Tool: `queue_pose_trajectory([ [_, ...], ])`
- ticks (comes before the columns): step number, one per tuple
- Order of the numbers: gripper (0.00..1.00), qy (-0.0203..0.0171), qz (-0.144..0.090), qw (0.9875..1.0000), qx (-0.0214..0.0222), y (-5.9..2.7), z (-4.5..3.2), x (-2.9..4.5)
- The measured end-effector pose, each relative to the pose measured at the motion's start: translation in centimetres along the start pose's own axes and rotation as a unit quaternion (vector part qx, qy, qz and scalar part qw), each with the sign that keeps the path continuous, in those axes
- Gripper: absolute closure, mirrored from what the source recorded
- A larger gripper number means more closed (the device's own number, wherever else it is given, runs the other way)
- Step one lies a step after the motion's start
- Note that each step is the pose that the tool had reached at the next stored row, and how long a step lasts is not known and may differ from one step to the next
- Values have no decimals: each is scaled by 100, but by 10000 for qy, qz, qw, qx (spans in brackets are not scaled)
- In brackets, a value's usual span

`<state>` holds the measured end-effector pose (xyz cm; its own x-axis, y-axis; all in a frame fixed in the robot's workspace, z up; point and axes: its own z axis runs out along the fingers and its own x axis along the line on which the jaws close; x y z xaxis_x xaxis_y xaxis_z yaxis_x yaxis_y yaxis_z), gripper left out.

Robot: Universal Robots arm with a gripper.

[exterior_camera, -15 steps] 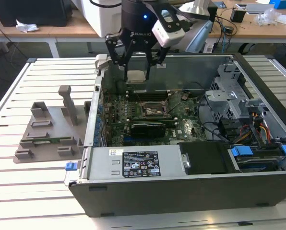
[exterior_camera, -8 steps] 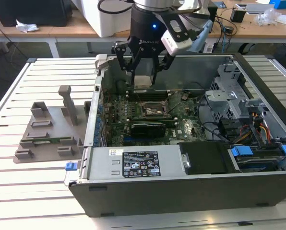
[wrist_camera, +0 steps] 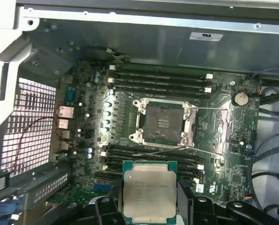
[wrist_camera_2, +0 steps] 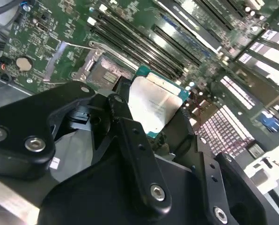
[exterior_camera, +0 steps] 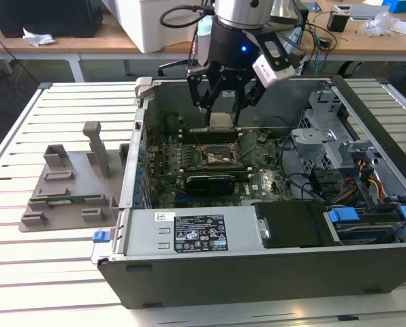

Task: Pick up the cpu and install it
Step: 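Pick up the cpu and move it towards the insertion slot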

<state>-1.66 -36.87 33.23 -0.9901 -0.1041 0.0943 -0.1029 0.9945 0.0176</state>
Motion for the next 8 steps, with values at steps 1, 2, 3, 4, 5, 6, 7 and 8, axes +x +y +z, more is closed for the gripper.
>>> queue_pose_trajectory([
  [1,45,4,1,10000,1,4,17,-23],
  [2,45,8,1,10000,0,10,38,-52],
  [3,45,11,1,10000,-2,18,54,-75],
  [4,45,16,0,10000,-2,33,77,-112],
  [5,45,20,0,10000,-2,44,94,-135],
  [6,45,21,0,10000,-2,56,111,-148],
  [7,45,22,2,10000,-2,66,131,-151],
  [8,45,22,1,10000,-2,81,160,-156],
])
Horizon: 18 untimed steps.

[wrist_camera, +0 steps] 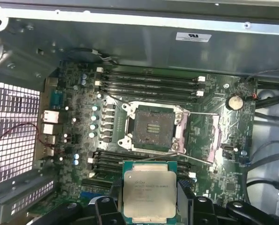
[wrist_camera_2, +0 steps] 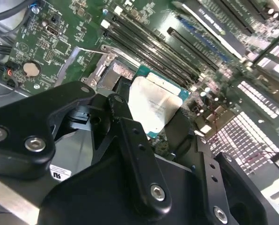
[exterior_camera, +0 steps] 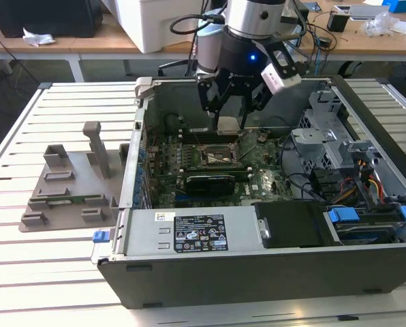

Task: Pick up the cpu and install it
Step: 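Pick up the cpu and move it towards the insertion slot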

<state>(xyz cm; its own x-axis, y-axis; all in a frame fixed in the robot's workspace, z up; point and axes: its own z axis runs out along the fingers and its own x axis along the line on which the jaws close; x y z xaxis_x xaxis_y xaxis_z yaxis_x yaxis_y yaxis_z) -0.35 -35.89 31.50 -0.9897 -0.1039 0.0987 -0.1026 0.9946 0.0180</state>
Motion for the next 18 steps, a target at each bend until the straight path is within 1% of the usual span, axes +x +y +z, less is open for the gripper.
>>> queue_pose_trajectory([
  [2,45,0,0,10000,0,33,72,-11],
  [4,45,0,-1,10000,0,47,118,-17],
  [6,45,0,29,10000,2,63,198,-7],
  [8,45,-2,143,9999,-10,63,234,-10],
  [9,45,-5,315,9995,-27,63,271,-13],
  [10,45,-5,355,9994,-31,72,289,-16],
  [12,45,-5,356,9994,-29,72,289,-18],
  [13,45,-17,358,9994,-28,73,290,-17],
  [14,45,-95,356,9993,-22,73,291,-18],
  [16,45,-277,354,9990,-10,73,292,-18],
  [17,45,-352,353,9988,-7,73,295,-19],
  [18,45,-397,352,9986,-2,73,294,-18],
])
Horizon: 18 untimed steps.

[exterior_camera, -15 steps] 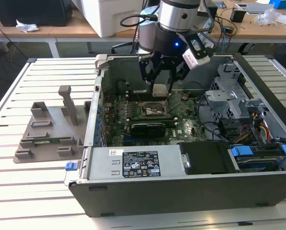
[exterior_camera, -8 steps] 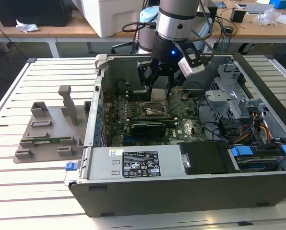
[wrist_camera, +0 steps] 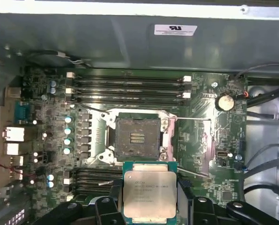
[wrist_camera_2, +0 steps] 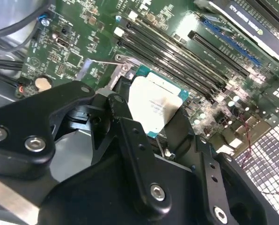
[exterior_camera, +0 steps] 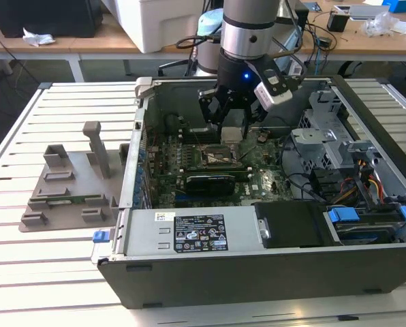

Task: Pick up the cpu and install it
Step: 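Pick up the cpu and move it towards the insertion slot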

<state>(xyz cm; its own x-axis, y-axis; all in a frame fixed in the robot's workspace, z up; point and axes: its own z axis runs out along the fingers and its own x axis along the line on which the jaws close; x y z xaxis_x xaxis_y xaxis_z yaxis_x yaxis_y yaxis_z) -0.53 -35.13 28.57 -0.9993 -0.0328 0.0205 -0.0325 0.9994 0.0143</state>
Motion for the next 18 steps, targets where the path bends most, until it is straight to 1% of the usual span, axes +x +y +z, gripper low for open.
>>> queue_pose_trajectory([
  [1,45,-6,1,10000,23,0,-1,1],
  [2,45,0,3,9998,187,2,0,1],
  [3,45,1,5,9997,241,5,3,5],
  [4,45,-1,4,9998,191,14,8,15],
  [6,45,-3,2,9999,115,30,13,33],
  [7,45,-4,2,10000,92,45,21,38],
  [8,45,-4,2,10000,91,60,31,37],
  [9,45,-4,2,10000,93,98,57,35],
  [11,45,-3,2,9999,121,159,86,33],
  [12,45,-2,3,9999,158,187,104,35],
  [13,45,-1,3,9999,165,187,106,38],
  [18,45,-1,3,9999,165,187,107,38],
])
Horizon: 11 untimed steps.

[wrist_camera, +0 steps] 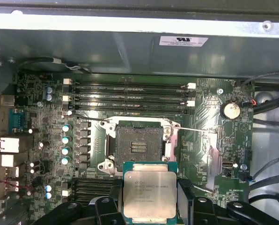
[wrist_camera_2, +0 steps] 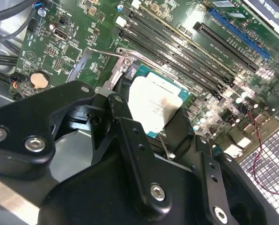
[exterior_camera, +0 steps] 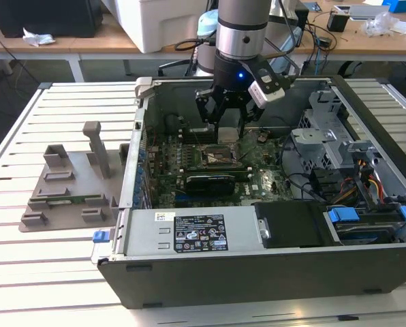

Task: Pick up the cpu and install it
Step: 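Pick up the cpu and move it towards the insertion slot, then place the cpu into insertion slot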

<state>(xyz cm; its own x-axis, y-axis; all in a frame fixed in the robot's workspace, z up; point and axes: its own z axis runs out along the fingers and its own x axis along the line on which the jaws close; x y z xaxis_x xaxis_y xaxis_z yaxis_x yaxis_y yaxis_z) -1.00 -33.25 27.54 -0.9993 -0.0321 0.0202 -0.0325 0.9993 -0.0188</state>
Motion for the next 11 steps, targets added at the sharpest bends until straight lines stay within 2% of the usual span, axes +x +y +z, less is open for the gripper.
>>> queue_pose_trajectory([
  [9,45,0,1,10000,0,0,1,0],
  [11,45,4,241,9997,-5,0,2,0],
])
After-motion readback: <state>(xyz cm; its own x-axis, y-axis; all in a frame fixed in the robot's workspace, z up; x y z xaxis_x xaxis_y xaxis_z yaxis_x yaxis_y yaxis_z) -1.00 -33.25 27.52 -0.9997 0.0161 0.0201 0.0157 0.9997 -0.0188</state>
